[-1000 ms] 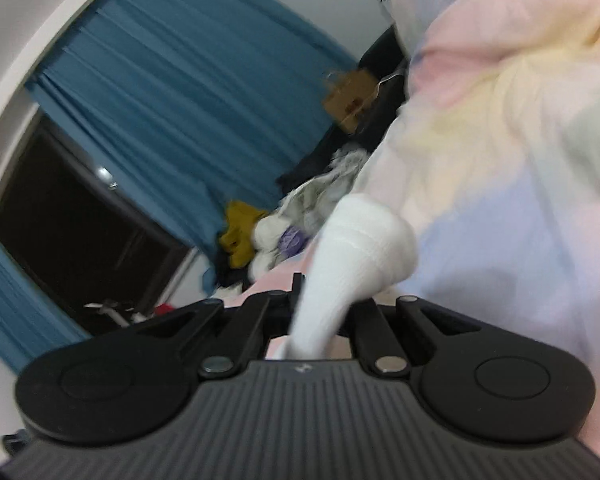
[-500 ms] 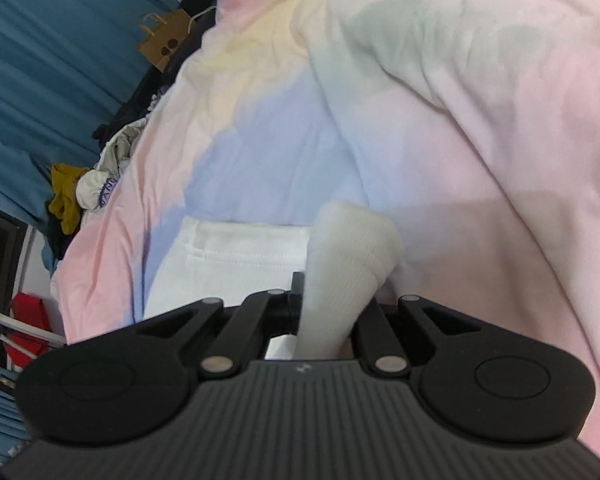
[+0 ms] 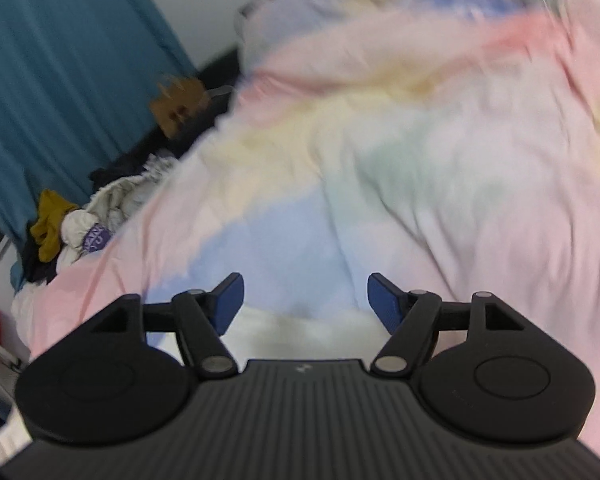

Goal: Fold clothes

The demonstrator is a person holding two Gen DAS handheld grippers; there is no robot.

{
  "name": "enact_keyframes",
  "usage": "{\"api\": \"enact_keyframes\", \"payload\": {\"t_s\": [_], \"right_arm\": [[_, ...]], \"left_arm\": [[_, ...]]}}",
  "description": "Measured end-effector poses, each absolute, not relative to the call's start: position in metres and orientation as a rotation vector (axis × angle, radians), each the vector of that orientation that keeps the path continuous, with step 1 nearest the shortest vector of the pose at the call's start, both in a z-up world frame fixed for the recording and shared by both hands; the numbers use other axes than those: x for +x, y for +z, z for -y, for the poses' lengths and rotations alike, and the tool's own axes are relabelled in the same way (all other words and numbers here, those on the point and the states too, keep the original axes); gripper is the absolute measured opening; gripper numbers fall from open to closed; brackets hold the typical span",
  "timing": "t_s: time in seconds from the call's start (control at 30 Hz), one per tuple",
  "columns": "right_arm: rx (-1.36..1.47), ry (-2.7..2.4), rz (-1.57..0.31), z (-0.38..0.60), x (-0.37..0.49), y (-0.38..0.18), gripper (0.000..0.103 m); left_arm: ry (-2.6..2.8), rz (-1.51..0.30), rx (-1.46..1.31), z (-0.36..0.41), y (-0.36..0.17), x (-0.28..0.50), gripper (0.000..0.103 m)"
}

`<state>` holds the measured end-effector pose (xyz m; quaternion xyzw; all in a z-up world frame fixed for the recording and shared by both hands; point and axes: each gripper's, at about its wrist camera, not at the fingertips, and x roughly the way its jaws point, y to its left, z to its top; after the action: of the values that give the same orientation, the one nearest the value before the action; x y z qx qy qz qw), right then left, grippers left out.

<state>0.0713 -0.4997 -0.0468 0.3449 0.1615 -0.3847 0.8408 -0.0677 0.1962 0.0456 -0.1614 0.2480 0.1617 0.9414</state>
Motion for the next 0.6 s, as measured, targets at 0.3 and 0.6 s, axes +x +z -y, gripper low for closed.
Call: {"api": "enact_keyframes", "payload": {"t_s": [0.3, 0.6], "right_arm": [[0.605, -0.554, -0.221, 0.433, 0.075, -0.007, 0.077], [0.515, -0.001, -0.415, 0.329, 0.140, -0.040, 0.077]], "left_arm": [[0.090, -0.489, -0.192, -0.056, 0.026, 0.024, 0.082], [-0.022, -0.573, -0.157, -0.003, -0.049, 0.089, 0.082]]}}
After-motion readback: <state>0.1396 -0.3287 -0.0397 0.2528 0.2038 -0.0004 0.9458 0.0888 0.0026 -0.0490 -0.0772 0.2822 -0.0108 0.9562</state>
